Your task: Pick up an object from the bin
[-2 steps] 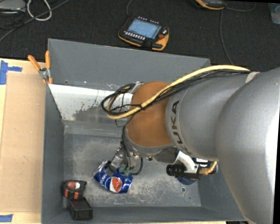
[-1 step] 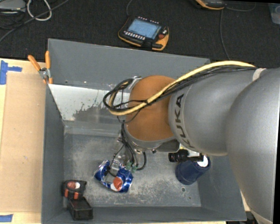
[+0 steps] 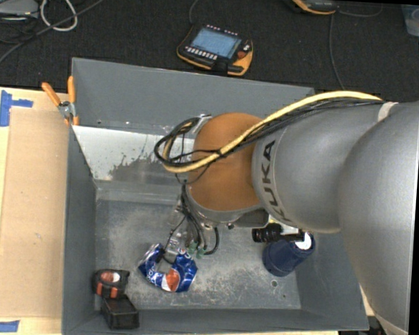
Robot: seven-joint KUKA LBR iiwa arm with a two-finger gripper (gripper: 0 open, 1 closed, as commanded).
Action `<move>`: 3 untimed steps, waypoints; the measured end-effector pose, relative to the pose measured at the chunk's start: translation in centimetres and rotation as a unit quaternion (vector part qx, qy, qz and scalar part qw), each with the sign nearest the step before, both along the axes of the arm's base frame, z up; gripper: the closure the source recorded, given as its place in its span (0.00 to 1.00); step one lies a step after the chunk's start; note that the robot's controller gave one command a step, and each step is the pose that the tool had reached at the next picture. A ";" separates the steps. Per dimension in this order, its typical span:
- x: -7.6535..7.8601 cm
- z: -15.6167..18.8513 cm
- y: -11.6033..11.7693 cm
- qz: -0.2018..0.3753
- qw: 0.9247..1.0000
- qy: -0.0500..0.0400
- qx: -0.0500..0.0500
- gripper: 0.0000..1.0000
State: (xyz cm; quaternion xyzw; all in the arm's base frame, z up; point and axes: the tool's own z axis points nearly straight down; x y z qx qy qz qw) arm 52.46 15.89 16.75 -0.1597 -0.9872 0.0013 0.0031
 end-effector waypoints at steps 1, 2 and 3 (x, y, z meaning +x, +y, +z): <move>0.8 1.9 1.9 0.086 0.996 -0.001 0.001 0.00; -1.9 -2.5 -5.3 0.005 1.000 0.004 -0.002 0.00; -4.0 -4.6 -1.4 0.139 0.990 -0.002 0.002 0.00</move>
Offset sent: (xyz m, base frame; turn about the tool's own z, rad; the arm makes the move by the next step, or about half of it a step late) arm -0.0173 -0.0489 -0.0222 -0.0176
